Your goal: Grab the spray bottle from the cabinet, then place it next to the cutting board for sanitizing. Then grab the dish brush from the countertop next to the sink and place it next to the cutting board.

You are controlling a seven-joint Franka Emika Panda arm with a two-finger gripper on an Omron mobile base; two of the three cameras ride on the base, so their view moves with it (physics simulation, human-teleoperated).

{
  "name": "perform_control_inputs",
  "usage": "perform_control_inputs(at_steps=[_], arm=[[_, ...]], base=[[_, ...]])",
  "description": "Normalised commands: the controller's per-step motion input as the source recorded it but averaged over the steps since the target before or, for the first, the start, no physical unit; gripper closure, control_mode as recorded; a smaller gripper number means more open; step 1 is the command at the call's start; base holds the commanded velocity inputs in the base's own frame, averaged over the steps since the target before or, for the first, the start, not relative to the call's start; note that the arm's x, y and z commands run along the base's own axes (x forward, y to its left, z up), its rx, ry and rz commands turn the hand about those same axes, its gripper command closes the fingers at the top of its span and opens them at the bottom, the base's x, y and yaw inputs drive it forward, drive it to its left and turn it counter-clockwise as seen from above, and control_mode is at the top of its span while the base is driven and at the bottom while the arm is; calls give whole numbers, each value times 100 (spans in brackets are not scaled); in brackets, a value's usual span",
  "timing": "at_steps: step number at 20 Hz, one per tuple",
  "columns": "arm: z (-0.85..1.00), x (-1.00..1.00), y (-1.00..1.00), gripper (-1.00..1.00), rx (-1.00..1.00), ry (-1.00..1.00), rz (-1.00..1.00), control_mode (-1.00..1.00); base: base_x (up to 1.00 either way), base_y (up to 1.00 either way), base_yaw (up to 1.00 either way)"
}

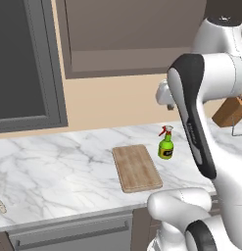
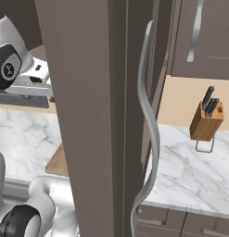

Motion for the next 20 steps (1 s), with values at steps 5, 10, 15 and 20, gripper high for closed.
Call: perform_control_inputs(at_steps=[5, 10, 15, 20], arm=[[0, -49, 0, -100, 0, 21, -14, -100], [-5, -22, -2, -100, 0, -1, 0, 100], [0, 0, 0, -100, 0, 0, 0, 100], [0, 0, 0, -100, 0, 0, 0, 100]], base=[[0, 0, 0], [-1, 0, 3], [28, 39, 31], [0, 92, 34]])
